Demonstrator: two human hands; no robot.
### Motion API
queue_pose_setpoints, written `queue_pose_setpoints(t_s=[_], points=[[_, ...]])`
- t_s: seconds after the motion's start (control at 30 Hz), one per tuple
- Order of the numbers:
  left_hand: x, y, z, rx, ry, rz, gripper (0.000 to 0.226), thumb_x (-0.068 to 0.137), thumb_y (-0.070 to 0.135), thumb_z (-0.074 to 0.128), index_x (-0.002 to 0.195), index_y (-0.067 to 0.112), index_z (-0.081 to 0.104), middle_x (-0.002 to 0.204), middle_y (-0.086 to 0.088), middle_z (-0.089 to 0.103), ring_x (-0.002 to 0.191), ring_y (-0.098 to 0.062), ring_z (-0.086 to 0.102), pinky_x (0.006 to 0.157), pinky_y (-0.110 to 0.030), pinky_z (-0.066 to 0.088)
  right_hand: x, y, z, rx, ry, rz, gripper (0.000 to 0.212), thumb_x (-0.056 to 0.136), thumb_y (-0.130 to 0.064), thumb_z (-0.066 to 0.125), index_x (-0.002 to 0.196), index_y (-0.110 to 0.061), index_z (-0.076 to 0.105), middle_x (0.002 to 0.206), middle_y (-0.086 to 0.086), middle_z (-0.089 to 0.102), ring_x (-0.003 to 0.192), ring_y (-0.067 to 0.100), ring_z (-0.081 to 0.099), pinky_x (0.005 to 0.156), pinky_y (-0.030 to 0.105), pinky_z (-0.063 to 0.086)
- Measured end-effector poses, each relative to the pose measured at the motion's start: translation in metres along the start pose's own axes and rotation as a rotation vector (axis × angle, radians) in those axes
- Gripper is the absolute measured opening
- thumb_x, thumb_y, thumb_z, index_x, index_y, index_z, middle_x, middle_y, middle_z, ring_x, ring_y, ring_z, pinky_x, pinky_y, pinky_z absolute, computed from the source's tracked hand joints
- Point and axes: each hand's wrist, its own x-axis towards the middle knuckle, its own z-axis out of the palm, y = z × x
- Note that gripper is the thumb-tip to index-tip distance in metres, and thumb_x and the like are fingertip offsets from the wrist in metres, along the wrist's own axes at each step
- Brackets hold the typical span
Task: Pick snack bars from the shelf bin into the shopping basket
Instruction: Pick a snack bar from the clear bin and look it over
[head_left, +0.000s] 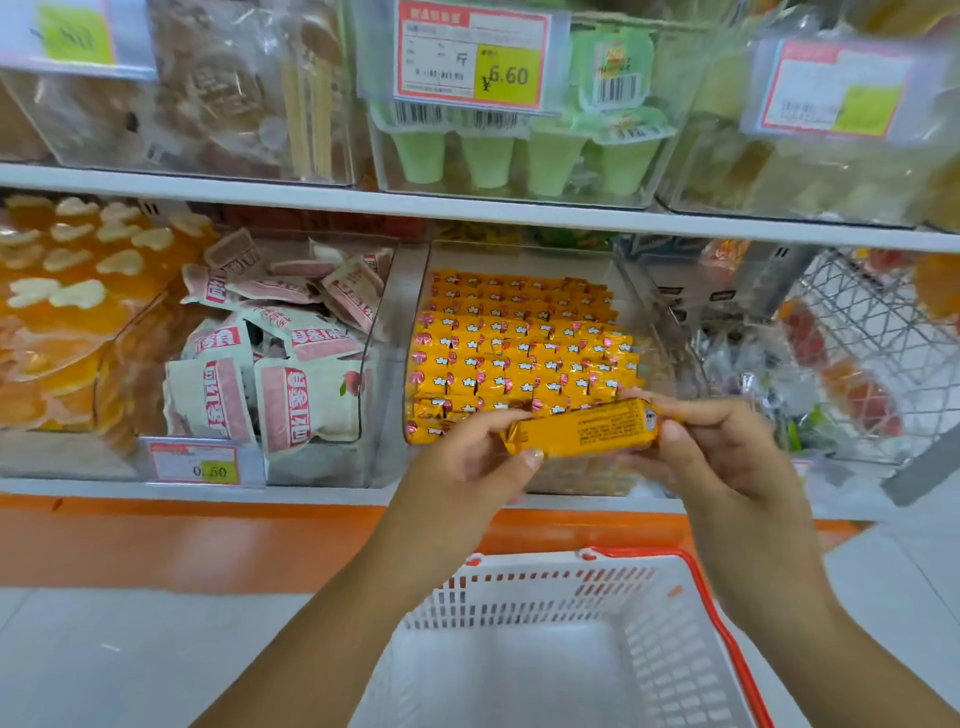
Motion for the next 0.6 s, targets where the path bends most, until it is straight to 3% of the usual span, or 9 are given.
queue_pose_setpoints(t_s=[0.13,0.2,0.27,0.4,0.47,0.6], points=[[-0.015,0.001,0.005,-0.218,0.037,-0.135,0.029,0.09,0.008,0.068,0.113,0.026,0.065,0.114,0.002,0.071,0.092,-0.019,0.074,0.075,-0.033,0.059,-0.012,0.008,-0.019,0.125,-0.069,0.35,0.019,0.082,-0.026,0.067,0.096,-0.013,0.065,0.086,0.019,0.07,0.078,0.038,0.073,0.06,0.034,0.059],[-0.017,0.001,0.006,-0.261,0.055,-0.159,0.03,0.087,0.004,0.07,0.111,0.022,0.065,0.117,-0.001,0.067,0.09,-0.022,0.075,0.073,-0.033,0.059,-0.013,0.014,-0.022,0.142,-0.12,0.422,0.047,0.058,-0.049,0.087,0.089,-0.019,0.068,0.087,0.024,0.07,0.079,0.04,0.072,0.062,0.035,0.058],[-0.017,0.002,0.006,-0.257,0.065,-0.168,0.03,0.087,0.004,0.07,0.111,0.021,0.065,0.117,-0.002,0.067,0.089,-0.021,0.075,0.073,-0.032,0.059,-0.012,0.023,-0.023,0.136,-0.133,0.405,0.059,0.04,-0.059,0.092,0.081,-0.024,0.069,0.088,0.018,0.073,0.081,0.039,0.072,0.068,0.036,0.058],[-0.014,0.005,0.0,-0.333,0.068,-0.16,0.024,0.091,0.005,0.063,0.112,0.016,0.069,0.103,-0.005,0.076,0.087,-0.023,0.075,0.068,-0.025,0.059,-0.004,0.026,-0.023,0.253,-0.156,0.404,0.052,0.047,-0.037,0.094,0.088,-0.017,0.069,0.091,0.015,0.074,0.083,0.036,0.073,0.071,0.028,0.058],[-0.012,0.006,-0.005,-0.377,0.077,-0.15,0.025,0.092,0.004,0.059,0.111,0.016,0.07,0.099,-0.008,0.077,0.089,-0.027,0.075,0.069,-0.024,0.059,0.0,0.022,-0.024,0.311,-0.18,0.432,0.048,0.055,-0.023,0.082,0.097,-0.008,0.064,0.092,0.015,0.075,0.083,0.034,0.074,0.07,0.026,0.058],[-0.008,0.006,-0.009,-0.403,0.065,-0.149,0.026,0.094,0.003,0.054,0.109,0.016,0.072,0.1,-0.013,0.076,0.09,-0.029,0.074,0.069,-0.023,0.06,0.007,0.019,-0.023,0.366,-0.195,0.435,0.037,0.065,-0.014,0.07,0.1,-0.002,0.063,0.085,0.014,0.075,0.081,0.032,0.074,0.068,0.026,0.06]])
